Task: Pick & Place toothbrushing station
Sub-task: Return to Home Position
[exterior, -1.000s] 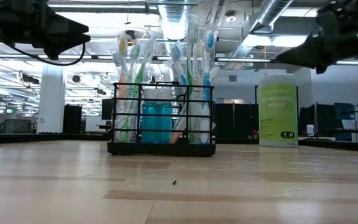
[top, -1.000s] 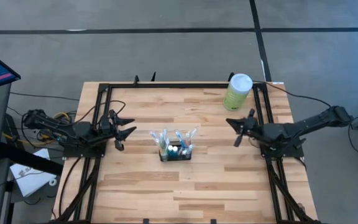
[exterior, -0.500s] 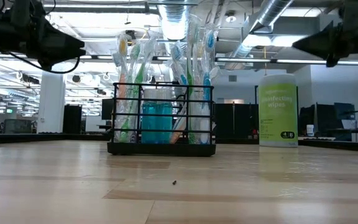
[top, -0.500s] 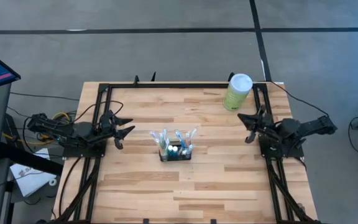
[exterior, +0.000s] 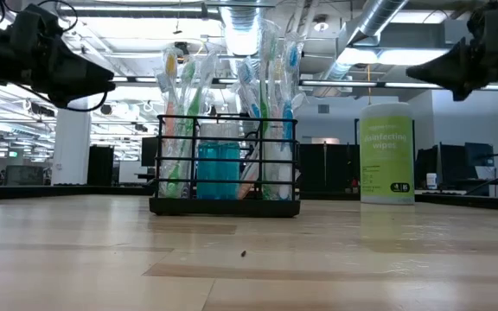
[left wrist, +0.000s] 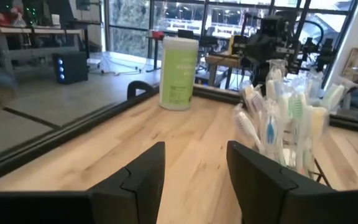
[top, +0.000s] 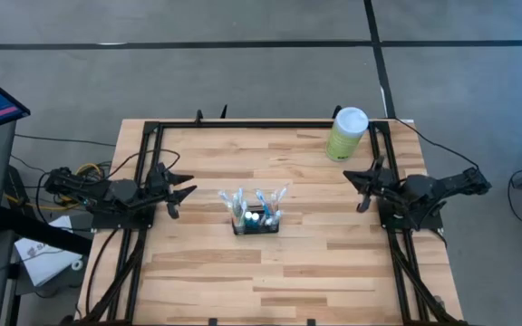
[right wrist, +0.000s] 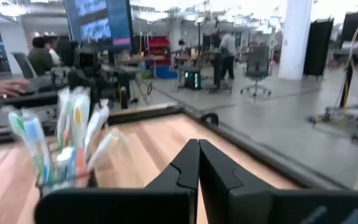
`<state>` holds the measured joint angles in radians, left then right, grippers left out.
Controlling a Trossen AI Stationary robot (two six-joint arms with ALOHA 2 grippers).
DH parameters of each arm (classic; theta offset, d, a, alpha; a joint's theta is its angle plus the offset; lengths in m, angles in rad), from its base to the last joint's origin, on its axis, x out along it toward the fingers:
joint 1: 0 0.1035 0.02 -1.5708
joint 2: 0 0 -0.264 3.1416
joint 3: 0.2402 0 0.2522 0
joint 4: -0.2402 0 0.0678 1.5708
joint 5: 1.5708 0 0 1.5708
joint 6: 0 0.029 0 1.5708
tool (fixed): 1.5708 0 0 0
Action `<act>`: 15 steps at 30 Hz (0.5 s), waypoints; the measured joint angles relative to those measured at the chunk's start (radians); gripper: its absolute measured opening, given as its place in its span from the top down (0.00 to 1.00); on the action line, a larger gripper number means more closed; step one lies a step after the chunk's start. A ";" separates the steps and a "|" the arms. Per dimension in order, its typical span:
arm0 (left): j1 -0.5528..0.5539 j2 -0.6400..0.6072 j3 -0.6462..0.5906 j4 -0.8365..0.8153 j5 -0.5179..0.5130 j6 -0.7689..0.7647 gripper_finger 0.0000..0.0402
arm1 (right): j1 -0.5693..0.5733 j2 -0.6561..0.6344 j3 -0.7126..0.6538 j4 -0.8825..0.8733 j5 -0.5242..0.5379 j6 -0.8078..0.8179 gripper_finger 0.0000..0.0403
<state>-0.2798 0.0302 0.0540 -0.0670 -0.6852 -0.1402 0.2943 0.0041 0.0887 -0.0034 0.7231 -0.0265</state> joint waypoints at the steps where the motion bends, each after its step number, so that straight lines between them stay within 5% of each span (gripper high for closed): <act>1: 0.000 0.002 0.000 0.000 0.000 0.000 0.58 | 0.000 0.002 -0.001 -0.019 -0.003 0.022 1.00; 15: 0.000 0.004 -0.001 0.002 -0.004 0.030 0.58 | -0.007 0.032 -0.081 0.131 -0.045 0.076 1.00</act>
<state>-0.2798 0.0345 0.0532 -0.0654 -0.6895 -0.1101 0.2875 0.0362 0.0080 0.1281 0.6782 0.0498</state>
